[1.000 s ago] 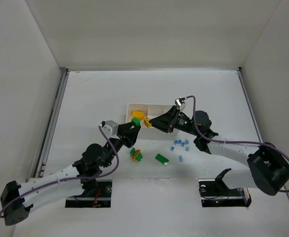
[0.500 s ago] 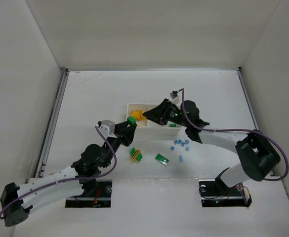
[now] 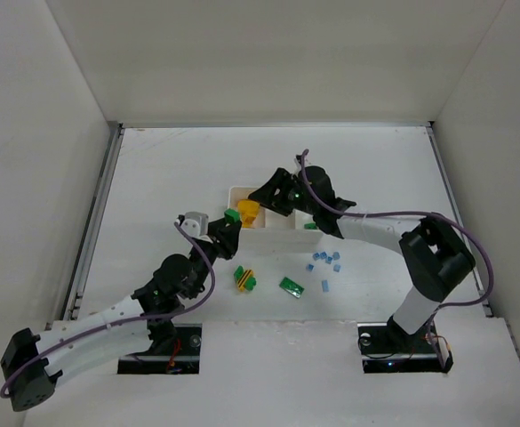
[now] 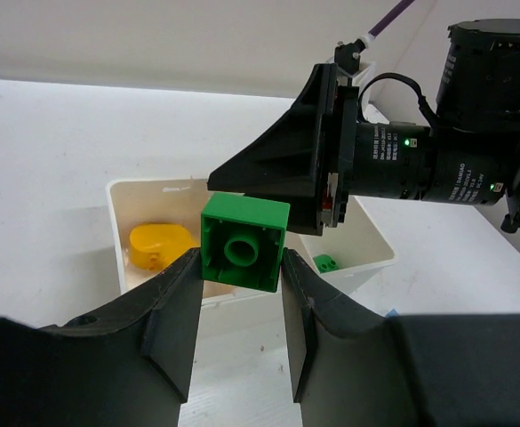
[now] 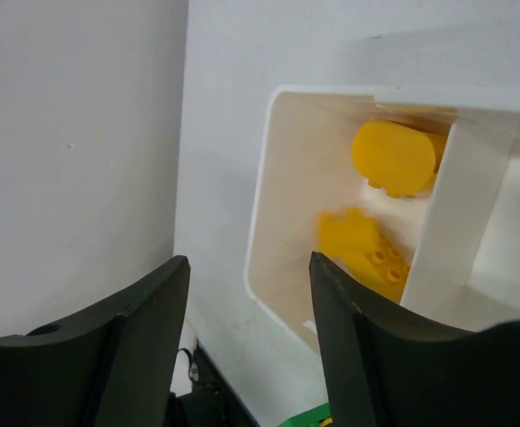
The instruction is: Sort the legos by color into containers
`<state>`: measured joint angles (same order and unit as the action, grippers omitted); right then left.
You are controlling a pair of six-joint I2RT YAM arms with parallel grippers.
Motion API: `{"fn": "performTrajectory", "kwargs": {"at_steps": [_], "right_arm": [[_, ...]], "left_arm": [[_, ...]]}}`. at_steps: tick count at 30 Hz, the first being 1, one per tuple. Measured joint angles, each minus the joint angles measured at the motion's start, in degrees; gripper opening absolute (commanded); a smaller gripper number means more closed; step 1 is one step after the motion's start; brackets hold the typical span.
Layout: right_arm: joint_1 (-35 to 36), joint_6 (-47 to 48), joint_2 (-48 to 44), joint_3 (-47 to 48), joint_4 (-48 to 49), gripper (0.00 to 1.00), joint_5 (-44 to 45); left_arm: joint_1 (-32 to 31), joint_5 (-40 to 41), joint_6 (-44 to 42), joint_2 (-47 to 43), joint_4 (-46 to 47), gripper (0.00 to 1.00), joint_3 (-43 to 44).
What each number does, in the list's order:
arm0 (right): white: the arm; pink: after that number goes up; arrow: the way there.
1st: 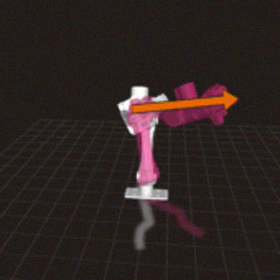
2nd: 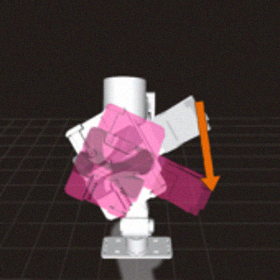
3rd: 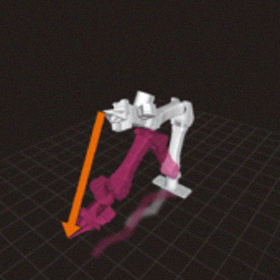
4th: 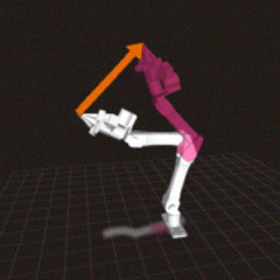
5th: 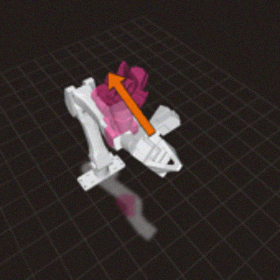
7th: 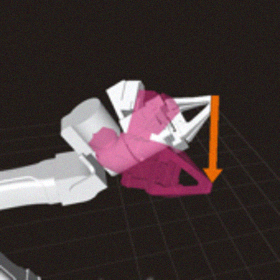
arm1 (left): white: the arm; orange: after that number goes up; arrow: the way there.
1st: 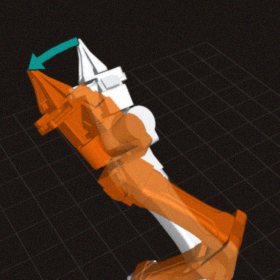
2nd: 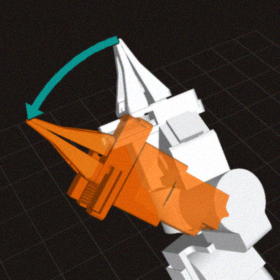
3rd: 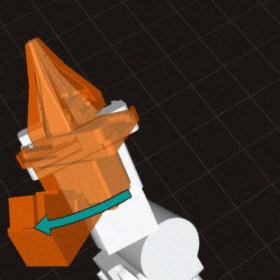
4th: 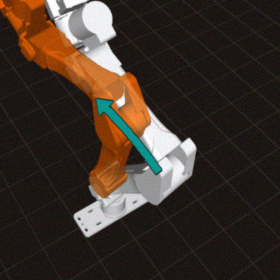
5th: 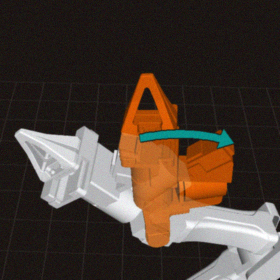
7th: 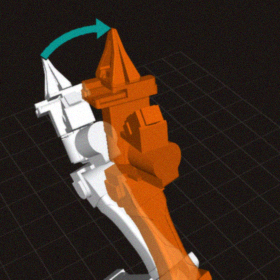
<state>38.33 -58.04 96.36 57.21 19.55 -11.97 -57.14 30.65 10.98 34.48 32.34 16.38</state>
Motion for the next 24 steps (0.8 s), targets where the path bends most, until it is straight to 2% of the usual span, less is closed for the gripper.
{"fn": "performTrajectory", "kwargs": {"at_steps": [4, 7, 9, 13, 15, 19, 24], "right_arm": [[0.02, 0.96, 0.11, 0.2, -1.2, 0.67, 0.92], [-0.28, 1.51, -1.25, -0.52, -1.27, 0.64, 1.49], [-1.03, 2.08, -4.63, -3.32, -1.03, 0.58, 1.99], [-5.9, 3.76, -16.79, -12.52, -0.81, 0.34, 4.52], [-9.07, 5.14, -22.88, -16.26, -0.7, 0.29, 6.99], [-13.14, 8.48, -33.4, -22.69, -0.92, 0.34, 13.31], [-14.97, 10.88, -38.29, -28.44, -0.98, 0.45, 17.49]], "left_arm": [[1.03, -0.07, 1.16, 0.98, -0.39, 0.13, 0.04], [1.38, -0.35, 2.21, 3.08, -0.85, 0.14, 0.48], [1.4, -0.85, 3.15, 5.57, -1.05, 0.14, 1.25], [1.75, -3.87, 5.05, 14.82, -1.38, 0.14, 5.46], [1.81, -5.68, 5.84, 20.44, -1.53, 0.15, 8.37], [1.81, -9.81, 6.95, 31.5, -2.29, 0.16, 15.65], [1.66, -14.27, 7.8, 44.02, -3.54, 0.17, 26.56]]}}
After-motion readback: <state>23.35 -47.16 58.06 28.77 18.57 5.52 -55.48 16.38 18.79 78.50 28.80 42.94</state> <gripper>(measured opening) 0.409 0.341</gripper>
